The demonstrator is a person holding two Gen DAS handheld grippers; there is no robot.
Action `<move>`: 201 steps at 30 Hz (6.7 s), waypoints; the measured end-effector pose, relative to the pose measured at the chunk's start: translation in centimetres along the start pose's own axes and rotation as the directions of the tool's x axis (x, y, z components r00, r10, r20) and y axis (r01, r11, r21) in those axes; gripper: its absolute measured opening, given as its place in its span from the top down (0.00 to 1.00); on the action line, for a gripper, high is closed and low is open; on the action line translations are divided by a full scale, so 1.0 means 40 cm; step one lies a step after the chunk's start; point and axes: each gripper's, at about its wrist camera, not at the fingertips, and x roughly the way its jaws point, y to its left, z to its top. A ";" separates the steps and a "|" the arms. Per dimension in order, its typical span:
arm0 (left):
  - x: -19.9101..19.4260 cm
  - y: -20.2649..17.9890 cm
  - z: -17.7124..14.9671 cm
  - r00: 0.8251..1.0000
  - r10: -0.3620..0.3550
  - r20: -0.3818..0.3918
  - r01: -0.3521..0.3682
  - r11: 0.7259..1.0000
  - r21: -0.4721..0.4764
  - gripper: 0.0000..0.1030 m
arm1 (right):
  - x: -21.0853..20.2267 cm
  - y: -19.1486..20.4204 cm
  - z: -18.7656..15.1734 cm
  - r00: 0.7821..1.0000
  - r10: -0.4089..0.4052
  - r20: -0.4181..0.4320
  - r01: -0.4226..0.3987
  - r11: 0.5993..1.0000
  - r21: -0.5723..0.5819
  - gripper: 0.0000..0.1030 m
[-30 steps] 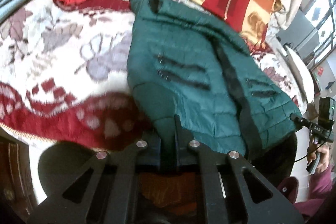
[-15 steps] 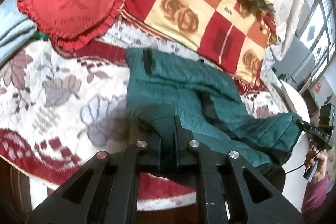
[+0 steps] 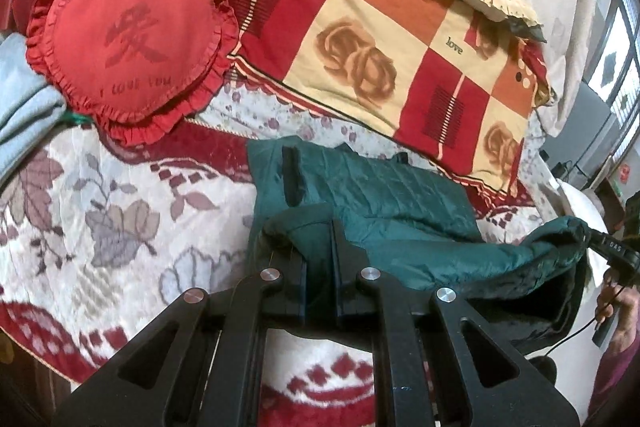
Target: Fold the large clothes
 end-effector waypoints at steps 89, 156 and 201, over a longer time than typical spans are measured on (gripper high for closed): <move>0.448 0.097 0.283 0.997 -0.065 -0.050 0.054 0.978 -0.201 0.50 | 0.525 0.243 0.104 0.997 -0.064 -0.043 0.049 0.954 -0.297 0.28; 0.657 0.050 0.204 0.957 0.248 -0.148 -0.255 0.966 -0.030 0.18 | 0.650 -0.014 0.165 0.960 -0.272 -0.064 0.264 0.957 -0.118 0.59; 0.390 0.053 0.046 0.975 0.209 -0.079 -0.206 0.978 0.041 0.09 | 0.387 -0.176 -0.116 0.965 -0.198 -0.171 0.213 0.974 0.075 0.22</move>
